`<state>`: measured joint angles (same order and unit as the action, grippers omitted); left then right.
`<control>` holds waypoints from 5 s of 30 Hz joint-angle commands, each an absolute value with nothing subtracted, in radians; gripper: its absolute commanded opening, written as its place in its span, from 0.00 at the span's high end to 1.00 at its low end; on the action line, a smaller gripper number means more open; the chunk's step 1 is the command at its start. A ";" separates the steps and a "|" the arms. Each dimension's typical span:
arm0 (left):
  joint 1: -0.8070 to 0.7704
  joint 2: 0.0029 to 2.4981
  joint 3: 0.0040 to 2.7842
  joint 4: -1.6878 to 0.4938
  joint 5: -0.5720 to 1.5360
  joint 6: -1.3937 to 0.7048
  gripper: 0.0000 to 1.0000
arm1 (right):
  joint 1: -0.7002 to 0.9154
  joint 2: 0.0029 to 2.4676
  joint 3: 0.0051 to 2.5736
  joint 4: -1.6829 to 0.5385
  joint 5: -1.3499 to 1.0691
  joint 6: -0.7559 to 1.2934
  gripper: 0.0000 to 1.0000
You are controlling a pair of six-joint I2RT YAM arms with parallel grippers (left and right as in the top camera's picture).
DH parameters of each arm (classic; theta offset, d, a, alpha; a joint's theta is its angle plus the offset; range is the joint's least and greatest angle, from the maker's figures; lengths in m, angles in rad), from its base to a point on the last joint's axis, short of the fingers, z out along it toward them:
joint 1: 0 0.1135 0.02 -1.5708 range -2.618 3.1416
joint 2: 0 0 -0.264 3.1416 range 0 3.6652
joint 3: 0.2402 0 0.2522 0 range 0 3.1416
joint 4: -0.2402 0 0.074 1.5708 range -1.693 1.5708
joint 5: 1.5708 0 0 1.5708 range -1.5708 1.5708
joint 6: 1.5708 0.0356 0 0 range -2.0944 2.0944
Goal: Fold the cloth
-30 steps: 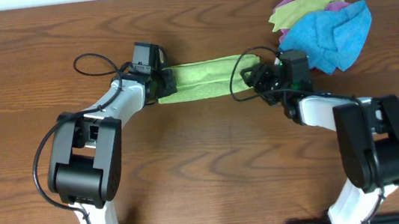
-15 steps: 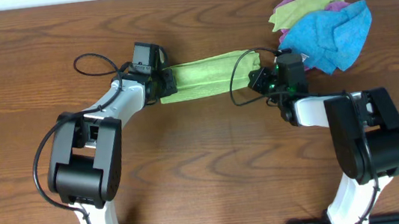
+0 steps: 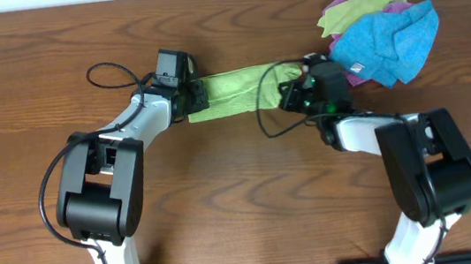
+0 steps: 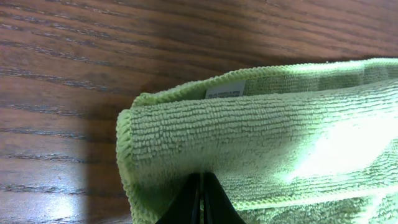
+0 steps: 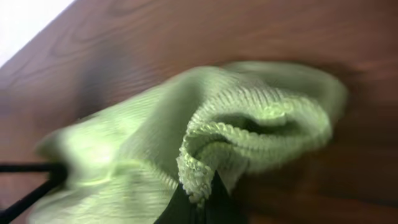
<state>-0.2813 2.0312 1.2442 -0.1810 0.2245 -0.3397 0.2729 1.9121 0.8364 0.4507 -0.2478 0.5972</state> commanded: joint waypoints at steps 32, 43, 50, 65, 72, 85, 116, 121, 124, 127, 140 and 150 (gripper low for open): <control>-0.235 2.045 1.253 -0.139 0.211 -0.337 0.94 | 0.564 1.866 1.068 0.350 -0.244 0.472 0.99; -0.209 2.031 1.329 -0.222 0.218 -0.336 0.95 | 0.582 1.916 1.087 0.340 -0.266 0.401 0.99; -0.135 1.994 1.378 -0.263 0.210 -0.331 0.95 | 0.583 1.924 1.096 0.336 -0.261 0.358 0.99; -0.057 1.978 1.430 -0.340 0.206 -0.291 0.95 | 0.628 2.103 1.315 0.182 -0.274 0.274 0.99; -0.019 1.976 1.431 -0.345 0.207 -0.290 0.94 | 0.657 2.129 1.343 0.137 -0.274 0.248 0.87; 0.044 1.947 1.434 -0.344 0.206 -0.287 0.94 | 0.697 2.128 1.343 0.137 -0.401 0.229 0.43; 0.030 1.818 1.411 -0.635 0.465 -0.382 0.05 | 0.136 1.328 1.100 -0.688 -0.348 -0.017 0.01; -0.016 1.818 1.354 -0.615 0.466 -0.424 0.05 | 0.041 1.121 0.879 -0.660 -0.349 0.003 0.01; -0.036 1.818 1.303 -0.581 0.472 -0.457 0.05 | 0.004 1.016 0.766 -0.651 -0.348 0.039 0.01; -0.044 1.818 1.246 -0.545 0.483 -0.506 0.05 | -0.017 0.913 0.648 -0.647 -0.349 0.111 0.01; -0.048 1.822 1.054 -0.281 0.551 -0.670 0.05 | -0.017 0.679 0.464 -0.641 -0.348 0.300 0.01; -0.085 1.892 1.048 -0.143 0.549 -0.724 0.05 | -0.017 0.679 0.463 -0.644 -0.348 0.299 0.01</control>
<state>-0.0704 1.8519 1.0515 -0.1593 0.5438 -0.6865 -0.0093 0.6804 0.4656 -0.6426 -0.3416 0.2821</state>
